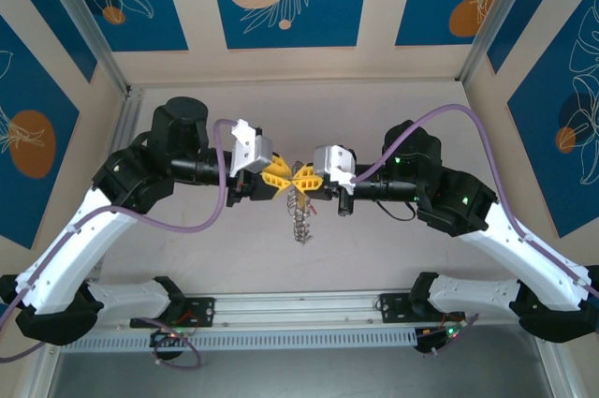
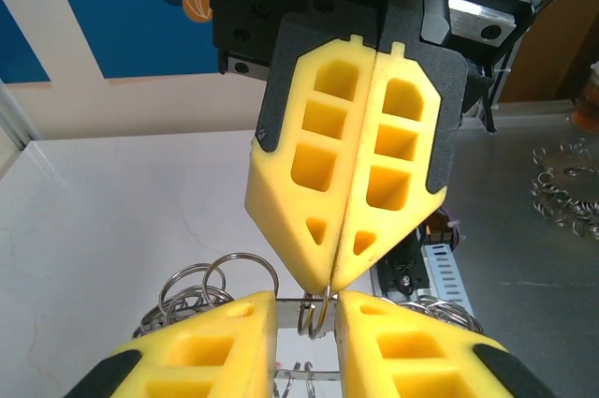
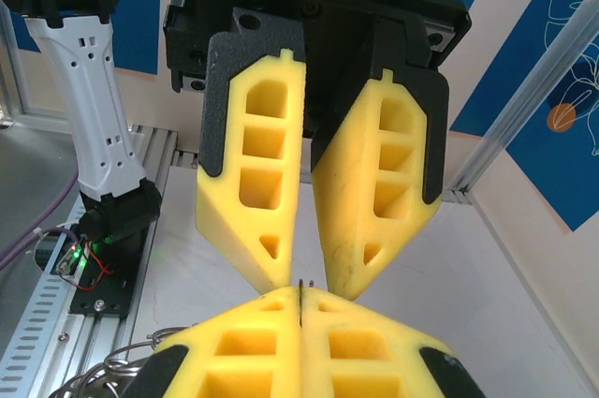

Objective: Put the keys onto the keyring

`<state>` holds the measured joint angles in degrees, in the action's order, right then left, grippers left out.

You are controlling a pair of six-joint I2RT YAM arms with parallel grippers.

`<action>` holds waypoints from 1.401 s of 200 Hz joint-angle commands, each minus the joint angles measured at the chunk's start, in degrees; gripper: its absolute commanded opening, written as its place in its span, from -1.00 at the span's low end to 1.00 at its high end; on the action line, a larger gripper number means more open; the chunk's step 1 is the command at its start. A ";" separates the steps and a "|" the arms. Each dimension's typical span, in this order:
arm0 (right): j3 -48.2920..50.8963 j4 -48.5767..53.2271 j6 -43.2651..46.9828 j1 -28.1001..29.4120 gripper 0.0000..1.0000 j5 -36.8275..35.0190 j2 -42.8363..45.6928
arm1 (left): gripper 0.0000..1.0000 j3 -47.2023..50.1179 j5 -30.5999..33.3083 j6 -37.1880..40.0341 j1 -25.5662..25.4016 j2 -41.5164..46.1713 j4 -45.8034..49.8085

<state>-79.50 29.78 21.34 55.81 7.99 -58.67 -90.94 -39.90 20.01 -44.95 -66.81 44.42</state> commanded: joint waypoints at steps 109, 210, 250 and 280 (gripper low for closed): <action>-1.62 -4.04 -1.81 -0.23 -1.00 3.01 0.61 | -1.00 2.17 1.33 0.15 -1.09 0.85 -3.60; 6.40 -8.77 -4.90 -1.19 -0.38 -3.66 7.73 | -1.00 16.72 -4.45 -18.31 2.20 7.70 -27.27; 7.83 -8.69 -5.95 -2.67 -0.60 -4.32 8.27 | -1.00 20.64 -6.23 -23.17 2.54 9.42 -35.01; 7.73 -8.77 -6.53 -4.20 -0.65 -3.29 7.44 | -1.00 22.10 -7.73 -24.53 2.54 10.13 -37.79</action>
<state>-72.18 22.24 16.23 52.75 4.71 -50.92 -69.45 -44.21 -1.56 -42.89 -58.19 14.13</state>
